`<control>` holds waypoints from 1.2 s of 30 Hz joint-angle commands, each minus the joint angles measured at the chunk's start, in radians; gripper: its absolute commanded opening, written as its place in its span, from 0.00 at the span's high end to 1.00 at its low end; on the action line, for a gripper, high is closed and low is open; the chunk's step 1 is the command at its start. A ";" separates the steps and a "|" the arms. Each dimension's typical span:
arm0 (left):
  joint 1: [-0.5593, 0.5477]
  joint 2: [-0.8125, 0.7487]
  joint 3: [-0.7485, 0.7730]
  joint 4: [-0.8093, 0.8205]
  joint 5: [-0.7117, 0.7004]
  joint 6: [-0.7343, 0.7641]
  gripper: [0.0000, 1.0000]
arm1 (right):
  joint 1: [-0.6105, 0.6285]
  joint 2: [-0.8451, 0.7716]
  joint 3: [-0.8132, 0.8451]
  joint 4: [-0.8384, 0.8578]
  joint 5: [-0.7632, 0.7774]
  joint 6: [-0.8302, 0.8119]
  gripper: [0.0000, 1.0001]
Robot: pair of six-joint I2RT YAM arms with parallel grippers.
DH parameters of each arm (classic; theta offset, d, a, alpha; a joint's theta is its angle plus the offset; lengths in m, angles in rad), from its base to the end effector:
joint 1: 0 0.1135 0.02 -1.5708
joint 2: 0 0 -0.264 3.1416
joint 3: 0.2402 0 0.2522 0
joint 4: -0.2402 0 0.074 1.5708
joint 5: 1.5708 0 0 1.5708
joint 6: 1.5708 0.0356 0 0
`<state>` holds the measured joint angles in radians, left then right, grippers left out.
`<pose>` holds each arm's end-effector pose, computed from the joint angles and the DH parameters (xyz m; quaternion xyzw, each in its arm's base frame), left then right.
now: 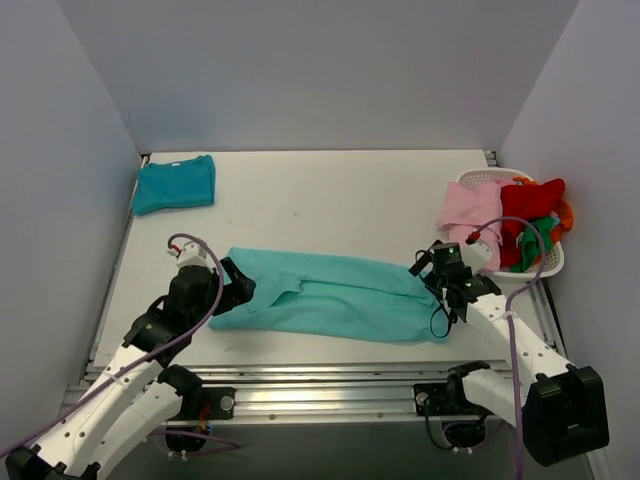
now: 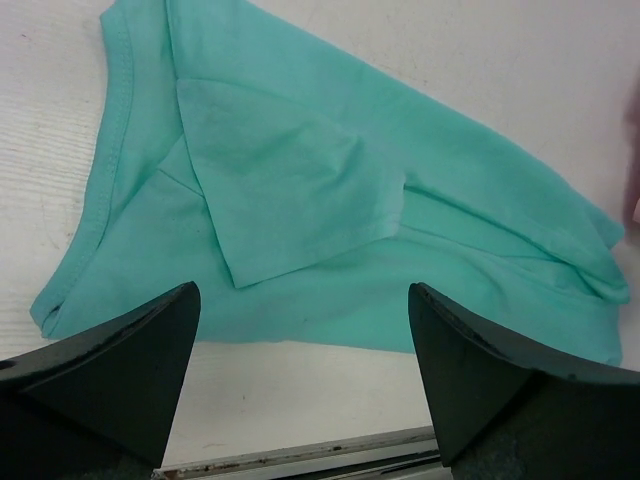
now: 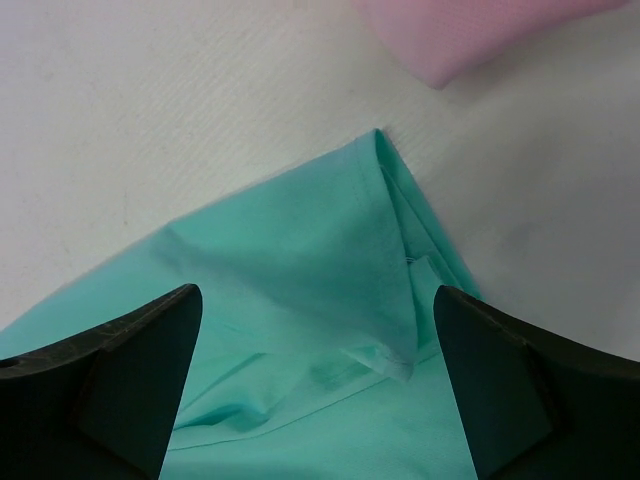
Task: Fold and stack the t-shirts
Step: Fold the tshirt
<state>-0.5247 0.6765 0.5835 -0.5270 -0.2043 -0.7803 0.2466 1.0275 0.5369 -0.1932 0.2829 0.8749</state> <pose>0.1354 -0.0700 0.2525 -0.1590 0.8713 -0.2044 0.4168 0.2077 0.0420 0.2086 0.3339 0.8318 0.1181 0.4275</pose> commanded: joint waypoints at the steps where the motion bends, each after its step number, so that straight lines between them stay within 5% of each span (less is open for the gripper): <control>1: -0.006 -0.023 0.044 -0.019 -0.060 -0.047 0.06 | 0.032 0.015 0.080 0.015 0.053 0.007 0.05; 7: -0.008 0.178 0.062 0.067 -0.096 -0.065 0.05 | 0.097 0.216 0.247 0.049 0.061 -0.016 0.16; 9: -0.008 0.251 0.061 0.111 -0.119 -0.073 0.00 | 0.109 0.253 0.270 0.064 0.058 -0.036 0.33; 10: -0.008 0.273 0.059 0.123 -0.128 -0.085 0.05 | 0.111 0.281 0.278 0.087 0.049 -0.039 0.40; 11: -0.008 0.291 0.050 0.139 -0.133 -0.091 0.17 | 0.111 0.295 0.278 0.098 0.047 -0.042 0.57; 15: -0.006 0.386 0.035 0.223 -0.152 -0.105 0.43 | 0.111 0.370 0.278 0.139 0.039 -0.051 0.81; 18: -0.001 0.452 0.042 0.257 -0.165 -0.109 0.61 | 0.108 0.433 0.278 0.156 0.033 -0.056 0.85; 27: 0.058 0.645 0.027 0.407 -0.101 -0.102 0.85 | 0.108 0.548 0.233 0.221 -0.017 -0.053 0.98; 29: 0.077 0.676 0.018 0.430 -0.092 -0.100 0.96 | 0.105 0.563 0.230 0.224 -0.019 -0.054 0.98; 36: 0.141 0.857 0.076 0.498 -0.069 -0.062 0.98 | 0.112 0.573 0.227 0.233 -0.071 -0.057 1.00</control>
<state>-0.4000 1.4601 0.6262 -0.0776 -0.2886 -0.8753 0.3546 1.6081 0.7742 0.0502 0.2379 0.8284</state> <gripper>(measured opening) 0.033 0.001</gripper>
